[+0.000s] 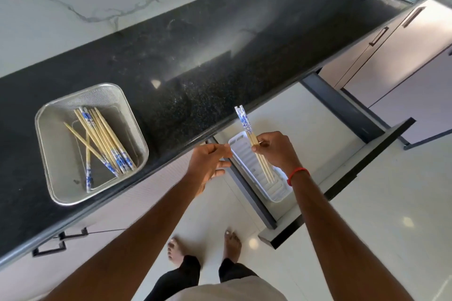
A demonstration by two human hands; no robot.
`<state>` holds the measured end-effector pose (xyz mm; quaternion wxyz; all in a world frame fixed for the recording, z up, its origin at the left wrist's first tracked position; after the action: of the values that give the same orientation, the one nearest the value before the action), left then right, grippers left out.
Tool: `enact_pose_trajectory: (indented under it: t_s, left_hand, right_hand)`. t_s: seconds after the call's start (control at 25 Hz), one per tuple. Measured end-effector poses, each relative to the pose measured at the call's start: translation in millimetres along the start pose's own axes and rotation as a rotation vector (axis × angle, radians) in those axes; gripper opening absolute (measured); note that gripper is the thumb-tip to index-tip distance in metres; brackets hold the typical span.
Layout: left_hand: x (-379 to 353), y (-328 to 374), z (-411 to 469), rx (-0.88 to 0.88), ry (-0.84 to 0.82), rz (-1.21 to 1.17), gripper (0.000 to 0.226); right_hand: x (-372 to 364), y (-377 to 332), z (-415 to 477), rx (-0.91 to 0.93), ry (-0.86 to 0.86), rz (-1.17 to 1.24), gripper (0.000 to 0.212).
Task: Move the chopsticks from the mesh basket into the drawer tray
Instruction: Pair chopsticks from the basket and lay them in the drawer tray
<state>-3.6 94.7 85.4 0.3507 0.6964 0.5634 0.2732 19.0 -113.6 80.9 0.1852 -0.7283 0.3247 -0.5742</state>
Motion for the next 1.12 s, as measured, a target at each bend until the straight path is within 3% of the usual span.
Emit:
enact_pose_trajectory:
  t_s: [0.36, 0.48, 0.56, 0.6, 0.68, 0.76, 1.12]
  left_hand:
    - [7.9, -38.4, 5.7, 0.089, 0.064, 0.044, 0.025]
    - [13.5, -48.7, 5.2, 0.106, 0.083, 0.054, 0.023]
    - [13.8, -52.6, 5.7, 0.115, 0.083, 0.059, 0.022]
    - [13.0, -53.7, 6.1, 0.116, 0.080, 0.065, 0.021]
    - [10.4, -54.8, 7.7, 0.118, 0.072, 0.075, 0.021]
    - [8.0, -55.3, 9.7, 0.123, 0.064, 0.074, 0.020]
    - [6.1, -58.2, 15.3, 0.128, 0.068, 0.089, 0.019]
  right_hand:
    - [-73.5, 85.4, 12.6, -0.215, -0.205, -0.148, 0.011]
    - [-87.1, 97.4, 11.8, -0.269, -0.259, -0.186, 0.022]
    - [-93.5, 102.0, 10.3, -0.290, -0.290, -0.219, 0.013]
    - [-95.3, 104.3, 9.8, -0.284, -0.288, -0.232, 0.004]
    - [-95.4, 107.7, 9.5, -0.268, -0.233, -0.242, 0.024]
    - [-95.5, 107.7, 7.3, -0.234, -0.189, -0.261, 0.030]
    - [-105.8, 102.4, 0.2, -0.136, -0.231, -0.375, 0.031]
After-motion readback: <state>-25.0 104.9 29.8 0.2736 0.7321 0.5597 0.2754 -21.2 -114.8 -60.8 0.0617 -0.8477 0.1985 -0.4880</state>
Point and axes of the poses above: each hand's wrist, its own z-axis towards the middle knuckle, its own x-axis out of the back of the hand, y = z × x, the point moved 9 cm from there along z, towards the middle knuckle, and after that the axes turned 3 degrees about -y, right-handed, at the moved point
